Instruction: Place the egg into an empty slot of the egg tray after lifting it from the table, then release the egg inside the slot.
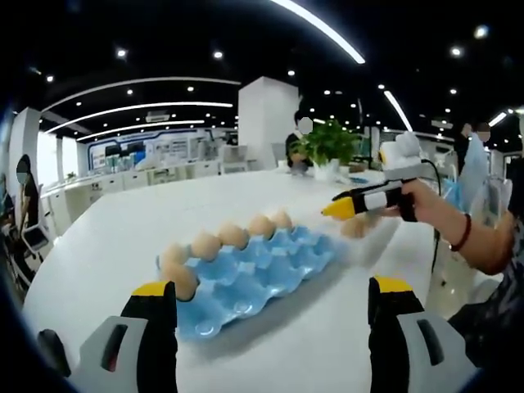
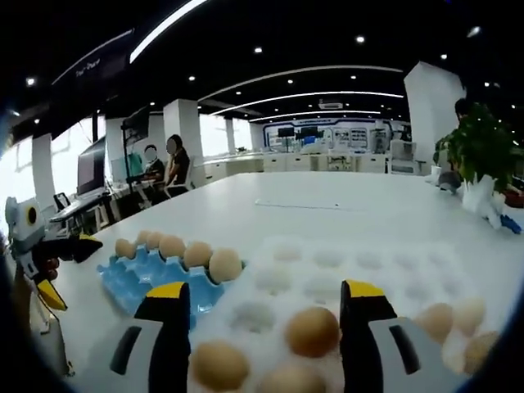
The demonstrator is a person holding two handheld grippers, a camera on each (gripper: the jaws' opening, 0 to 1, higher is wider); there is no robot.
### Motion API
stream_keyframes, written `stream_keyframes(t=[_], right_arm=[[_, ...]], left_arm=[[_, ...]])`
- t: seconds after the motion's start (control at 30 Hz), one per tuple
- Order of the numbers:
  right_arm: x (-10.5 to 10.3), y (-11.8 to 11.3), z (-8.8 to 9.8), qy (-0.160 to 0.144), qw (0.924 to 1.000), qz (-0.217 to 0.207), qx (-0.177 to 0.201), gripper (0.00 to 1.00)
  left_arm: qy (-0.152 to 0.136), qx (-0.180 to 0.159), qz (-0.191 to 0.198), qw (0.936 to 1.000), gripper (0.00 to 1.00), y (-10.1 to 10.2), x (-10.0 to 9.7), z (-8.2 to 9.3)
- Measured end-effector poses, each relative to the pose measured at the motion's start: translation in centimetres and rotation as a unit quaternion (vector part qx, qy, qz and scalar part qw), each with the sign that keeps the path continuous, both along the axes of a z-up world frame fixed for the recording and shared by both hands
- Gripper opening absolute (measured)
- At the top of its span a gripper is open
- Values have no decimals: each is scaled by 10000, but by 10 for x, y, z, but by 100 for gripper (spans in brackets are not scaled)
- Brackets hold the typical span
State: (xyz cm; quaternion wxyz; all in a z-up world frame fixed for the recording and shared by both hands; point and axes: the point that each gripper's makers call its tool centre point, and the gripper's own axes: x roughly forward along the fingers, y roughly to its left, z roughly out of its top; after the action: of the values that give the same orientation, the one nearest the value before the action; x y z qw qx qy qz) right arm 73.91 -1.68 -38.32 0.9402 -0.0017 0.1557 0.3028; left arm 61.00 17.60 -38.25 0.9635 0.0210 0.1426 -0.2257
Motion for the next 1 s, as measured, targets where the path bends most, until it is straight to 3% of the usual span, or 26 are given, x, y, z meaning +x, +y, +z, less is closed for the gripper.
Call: stream_keyframes(t=[0.17,0.53,0.63,0.8,0.87,1.0], right_arm=[[1,-5,0,29,9999,-123,19,66],[-6,-17,-13,203,9979,-428,-440,51],[-6,-19,-14,317,9972,-575,-355,48],[-3,-28,-17,478,9939,-882,-464,41],[-1,-39,-22,621,9886,-1159,-732,37],[-4,-38,-27,780,9860,-1201,-850,33]], left_arm=[[-11,-14,-28,10000,99,-4,1,0],[6,18,-18,10000,99,-3,-1,-3],[-24,-6,-12,10000,98,-3,-2,-2],[-34,1,-17,10000,98,-3,-3,-2],[-29,3,-15,10000,98,-3,-3,-2],[-28,3,-2,10000,98,-1,-4,-3]])
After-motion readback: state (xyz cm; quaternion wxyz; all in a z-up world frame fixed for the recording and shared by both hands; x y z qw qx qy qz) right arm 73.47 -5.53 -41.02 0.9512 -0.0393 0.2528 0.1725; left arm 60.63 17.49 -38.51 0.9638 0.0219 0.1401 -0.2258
